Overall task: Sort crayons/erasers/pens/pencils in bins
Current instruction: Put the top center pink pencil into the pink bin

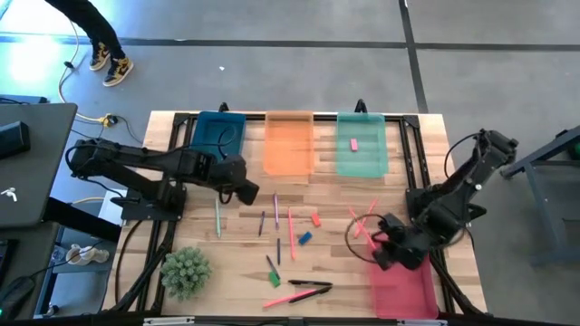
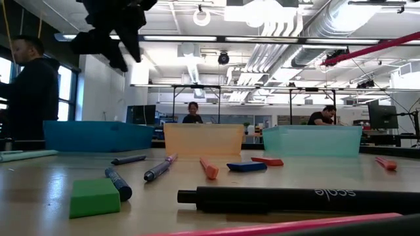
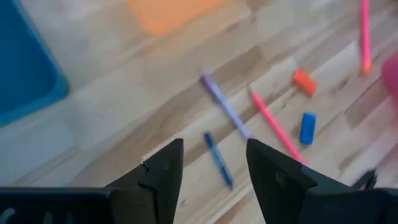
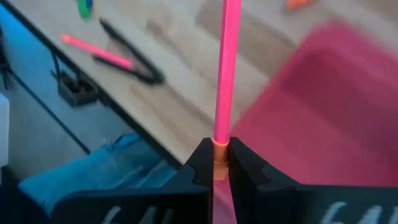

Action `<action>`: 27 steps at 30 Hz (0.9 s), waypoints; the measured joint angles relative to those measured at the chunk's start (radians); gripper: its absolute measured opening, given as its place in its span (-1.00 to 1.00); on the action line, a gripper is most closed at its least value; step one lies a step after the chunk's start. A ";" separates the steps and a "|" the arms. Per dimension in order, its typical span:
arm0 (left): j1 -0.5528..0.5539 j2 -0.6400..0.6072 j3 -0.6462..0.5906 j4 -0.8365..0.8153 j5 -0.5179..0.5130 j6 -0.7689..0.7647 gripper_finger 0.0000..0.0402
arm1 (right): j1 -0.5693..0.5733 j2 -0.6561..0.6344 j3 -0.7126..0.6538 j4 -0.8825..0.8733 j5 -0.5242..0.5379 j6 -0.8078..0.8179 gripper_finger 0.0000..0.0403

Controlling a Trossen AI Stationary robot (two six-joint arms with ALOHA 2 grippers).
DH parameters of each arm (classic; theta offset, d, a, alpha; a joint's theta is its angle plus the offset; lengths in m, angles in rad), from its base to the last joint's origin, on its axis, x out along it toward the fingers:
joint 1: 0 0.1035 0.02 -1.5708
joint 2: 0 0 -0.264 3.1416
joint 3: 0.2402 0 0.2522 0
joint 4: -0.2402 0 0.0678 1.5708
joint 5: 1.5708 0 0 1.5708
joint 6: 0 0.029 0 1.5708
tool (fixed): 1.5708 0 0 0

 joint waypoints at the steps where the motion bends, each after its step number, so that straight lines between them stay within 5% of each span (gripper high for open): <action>1: 0.005 0.000 0.000 0.020 -0.009 0.000 -0.18 | 0.029 0.000 0.000 0.000 -0.001 0.033 -0.97; 14: 0.030 0.000 0.000 0.095 0.043 0.033 -0.18 | 0.426 0.024 0.000 -0.049 0.089 0.468 -0.97; 27: 0.002 0.000 0.000 -0.025 0.032 -0.089 -0.18 | 0.508 0.189 0.000 0.018 -0.002 0.474 -0.97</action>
